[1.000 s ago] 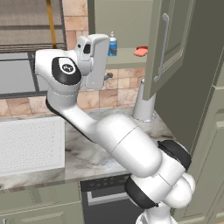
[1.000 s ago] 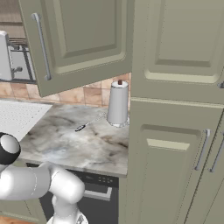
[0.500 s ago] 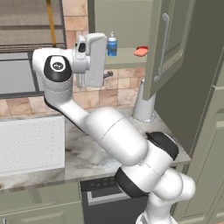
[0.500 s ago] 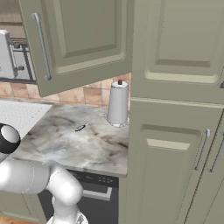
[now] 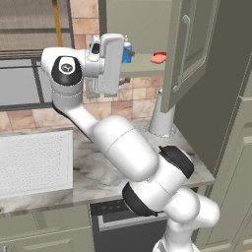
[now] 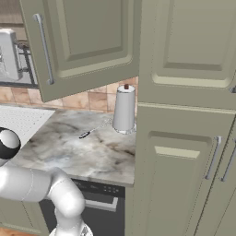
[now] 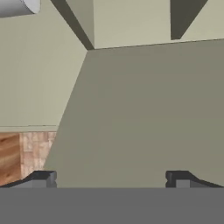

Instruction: Pick the bar soap and soap dispenser from the cabinet and place them on the counter.

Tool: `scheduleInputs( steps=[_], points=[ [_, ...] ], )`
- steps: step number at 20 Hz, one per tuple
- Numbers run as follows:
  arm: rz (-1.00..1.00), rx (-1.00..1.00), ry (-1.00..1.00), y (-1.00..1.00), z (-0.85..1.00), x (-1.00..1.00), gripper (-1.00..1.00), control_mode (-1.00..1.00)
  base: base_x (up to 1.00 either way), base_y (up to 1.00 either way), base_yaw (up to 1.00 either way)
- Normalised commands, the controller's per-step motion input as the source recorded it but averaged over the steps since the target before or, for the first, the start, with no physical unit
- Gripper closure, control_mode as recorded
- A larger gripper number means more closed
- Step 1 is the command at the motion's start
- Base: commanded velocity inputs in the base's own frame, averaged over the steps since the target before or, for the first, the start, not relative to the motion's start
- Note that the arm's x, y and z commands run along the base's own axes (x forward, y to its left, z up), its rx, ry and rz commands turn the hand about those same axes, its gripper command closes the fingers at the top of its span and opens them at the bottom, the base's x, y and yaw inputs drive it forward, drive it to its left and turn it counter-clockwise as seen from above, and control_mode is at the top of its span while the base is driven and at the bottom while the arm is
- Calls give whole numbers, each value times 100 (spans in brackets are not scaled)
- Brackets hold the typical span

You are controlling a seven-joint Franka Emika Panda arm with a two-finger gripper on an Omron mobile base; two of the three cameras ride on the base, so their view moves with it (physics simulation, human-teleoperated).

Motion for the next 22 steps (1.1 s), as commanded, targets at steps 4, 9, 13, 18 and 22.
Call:
scheduleInputs(
  steps=[4,9,13,18,22],
  points=[
    [0,0,0,-38,0,0,-100,-100,0,0,0],
    [4,0,0,-36,0,0,-100,-100,0,0,0],
    [6,0,0,-30,0,0,-100,-100,0,0,0],
    [8,0,0,-24,0,0,-100,-100,0,0,0],
    [8,0,0,-26,0,-4,-100,-100,0,0,0]
  ],
)
